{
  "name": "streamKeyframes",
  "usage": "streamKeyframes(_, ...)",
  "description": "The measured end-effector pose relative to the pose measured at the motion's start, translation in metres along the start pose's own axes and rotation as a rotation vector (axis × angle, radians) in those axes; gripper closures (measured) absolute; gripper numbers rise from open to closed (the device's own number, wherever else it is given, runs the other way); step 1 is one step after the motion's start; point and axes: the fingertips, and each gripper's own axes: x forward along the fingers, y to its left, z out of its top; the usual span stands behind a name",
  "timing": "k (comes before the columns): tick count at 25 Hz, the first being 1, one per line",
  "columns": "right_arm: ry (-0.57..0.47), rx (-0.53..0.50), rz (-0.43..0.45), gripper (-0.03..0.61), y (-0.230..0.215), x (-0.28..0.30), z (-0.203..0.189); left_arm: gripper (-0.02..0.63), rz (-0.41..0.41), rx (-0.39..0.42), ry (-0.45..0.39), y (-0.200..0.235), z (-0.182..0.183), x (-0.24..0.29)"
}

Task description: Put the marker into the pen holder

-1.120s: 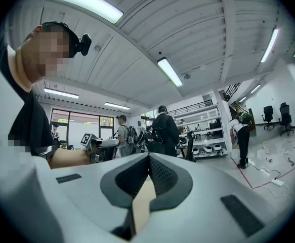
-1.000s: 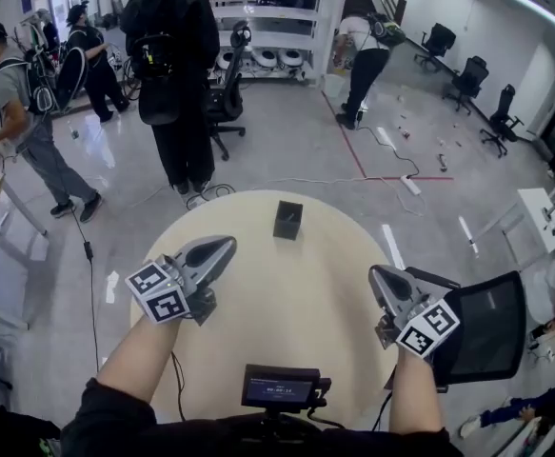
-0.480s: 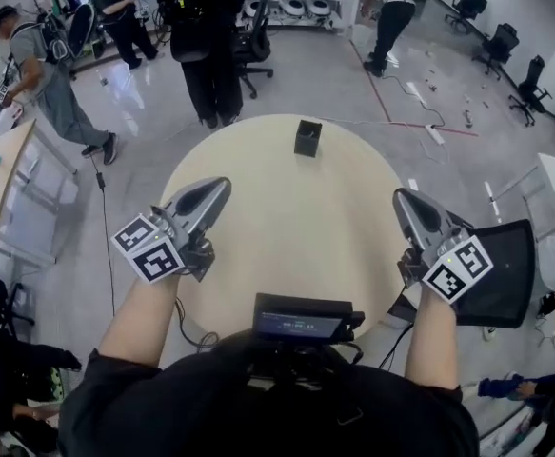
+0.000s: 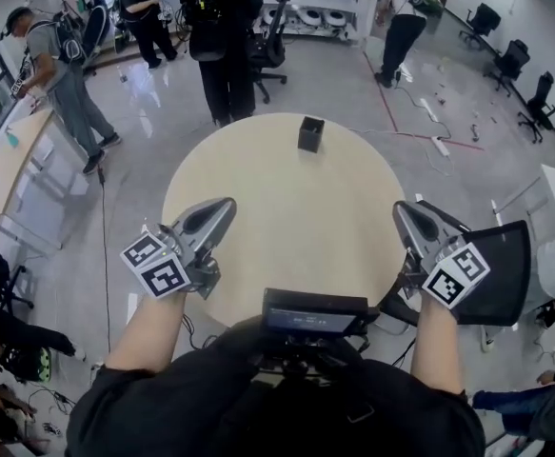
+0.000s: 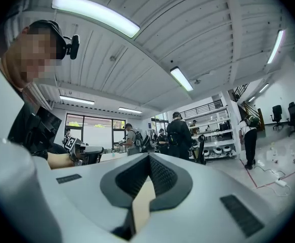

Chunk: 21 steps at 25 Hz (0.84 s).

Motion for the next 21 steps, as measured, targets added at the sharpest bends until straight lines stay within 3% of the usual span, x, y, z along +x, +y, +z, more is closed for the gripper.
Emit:
streamKeyframes(12,0.017,-0.027,-0.029,0.574,0.046,0.01,-0.01,0.618,-0.024,-0.014,0.029,0.021,0.009,-0.041)
streamKeyframes(21,0.027,-0.028,-0.035,0.574,0.051,0.011,-0.01,0.618,-0.053,-0.015,0.045,0.018,0.012,-0.038)
